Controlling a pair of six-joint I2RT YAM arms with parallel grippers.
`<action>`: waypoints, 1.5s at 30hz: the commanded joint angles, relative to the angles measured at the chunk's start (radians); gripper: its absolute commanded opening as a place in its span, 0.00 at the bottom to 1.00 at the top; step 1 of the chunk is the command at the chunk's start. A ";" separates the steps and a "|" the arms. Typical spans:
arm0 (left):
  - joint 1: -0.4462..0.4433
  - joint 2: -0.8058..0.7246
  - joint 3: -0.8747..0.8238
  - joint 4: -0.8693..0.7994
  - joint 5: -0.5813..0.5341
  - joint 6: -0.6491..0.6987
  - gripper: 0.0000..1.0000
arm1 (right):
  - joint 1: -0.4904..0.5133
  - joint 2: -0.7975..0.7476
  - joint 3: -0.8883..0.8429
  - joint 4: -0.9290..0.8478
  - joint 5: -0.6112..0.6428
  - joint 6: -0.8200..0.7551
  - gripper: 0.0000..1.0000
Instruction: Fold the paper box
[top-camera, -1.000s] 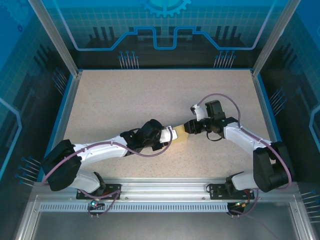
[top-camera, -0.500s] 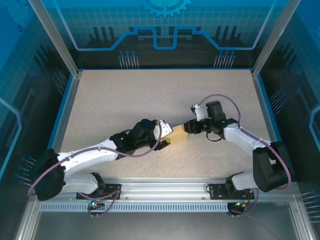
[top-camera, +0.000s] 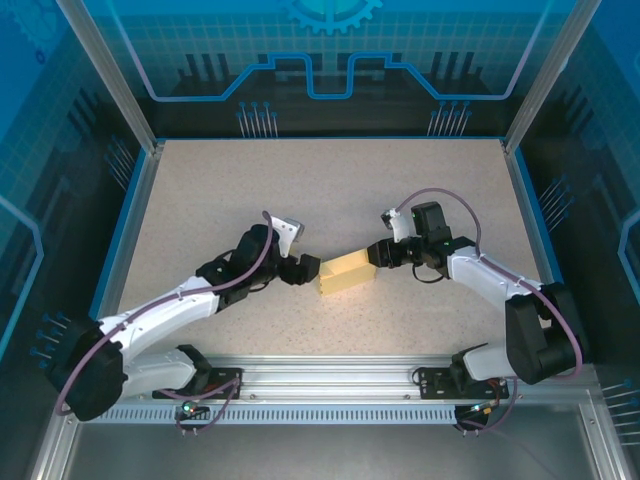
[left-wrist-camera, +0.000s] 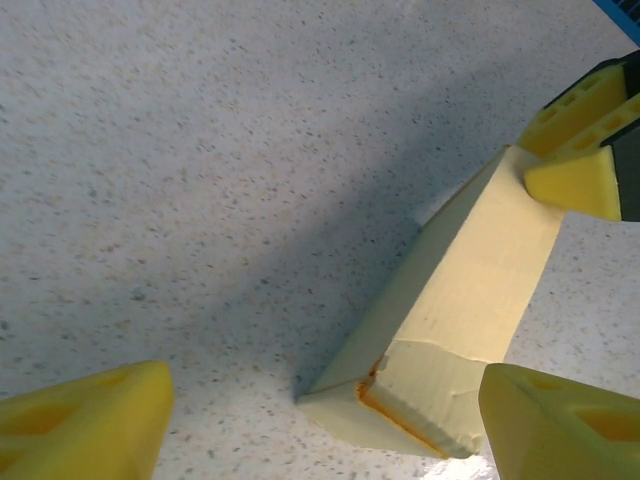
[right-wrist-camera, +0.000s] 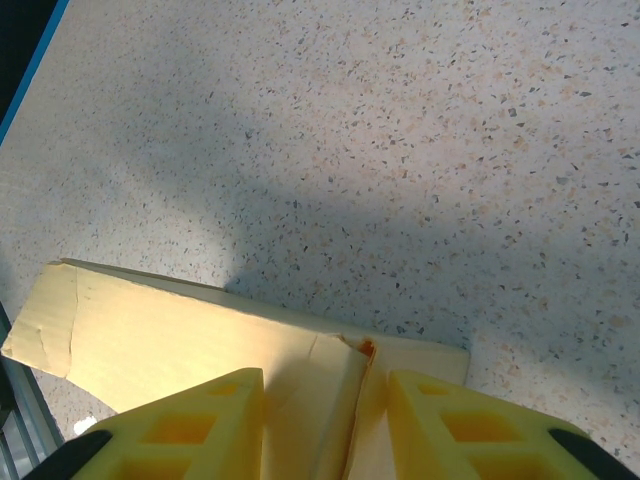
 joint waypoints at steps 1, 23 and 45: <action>0.009 0.063 0.015 0.024 0.082 -0.068 0.81 | 0.007 0.020 -0.035 -0.086 0.066 -0.002 0.37; 0.045 0.153 -0.106 0.052 0.109 -0.103 0.77 | 0.010 0.017 -0.031 -0.089 0.079 -0.008 0.39; 0.045 0.169 -0.090 0.053 0.110 -0.097 0.76 | 0.021 -0.135 0.006 -0.100 0.075 0.015 0.44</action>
